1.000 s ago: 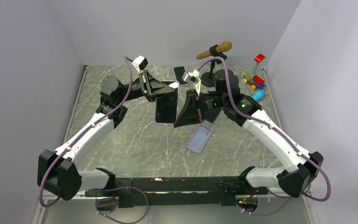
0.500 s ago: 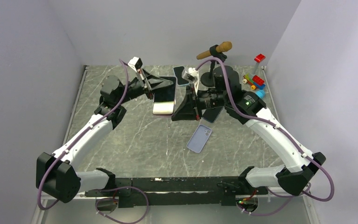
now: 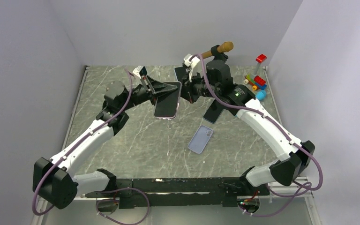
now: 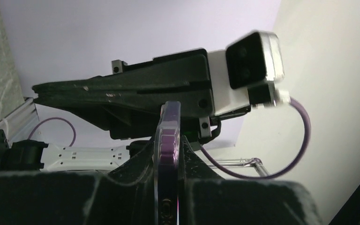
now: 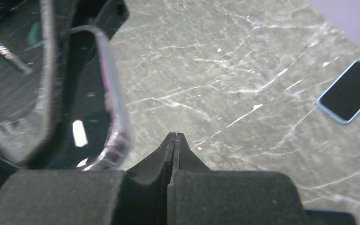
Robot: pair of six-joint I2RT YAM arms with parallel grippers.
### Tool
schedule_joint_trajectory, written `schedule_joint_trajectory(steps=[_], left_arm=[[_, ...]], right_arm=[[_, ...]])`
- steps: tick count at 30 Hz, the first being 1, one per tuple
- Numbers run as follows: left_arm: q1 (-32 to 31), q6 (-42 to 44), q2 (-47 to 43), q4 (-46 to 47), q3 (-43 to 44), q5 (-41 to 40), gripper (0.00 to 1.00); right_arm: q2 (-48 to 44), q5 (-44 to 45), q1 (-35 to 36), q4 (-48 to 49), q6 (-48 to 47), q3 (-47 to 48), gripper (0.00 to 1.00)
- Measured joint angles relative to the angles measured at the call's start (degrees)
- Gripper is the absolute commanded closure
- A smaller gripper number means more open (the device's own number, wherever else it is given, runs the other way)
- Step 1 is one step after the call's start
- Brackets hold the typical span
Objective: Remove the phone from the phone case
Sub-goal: Remove the phone case from the phone.
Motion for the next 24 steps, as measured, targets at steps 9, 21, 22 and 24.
schedule_joint_trajectory(steps=[9,21,22,24], left_arm=[[-0.42,7.1,-3.65,9.4,-8.13,-16.33,1.0],[-0.81,8.35,4.63,30.62,-9.51,-32.22,1.0],[-1.01,8.55,4.85,31.19,-9.42,-32.98,1.0],[-1.55,8.7,5.57,32.98,-8.92,-34.14,1.0]], right_arm=[[-10.78,-5.46,-0.31,18.21,32.94,-21.55,0.38],[-19.37,-7.87,0.42,38.91,47.32,-29.18,0.26],[-19.37,-7.87,0.48,39.76,47.34,-29.22,0.26],[-19.3,-7.78,0.5,41.05,47.1,-29.22,0.27]])
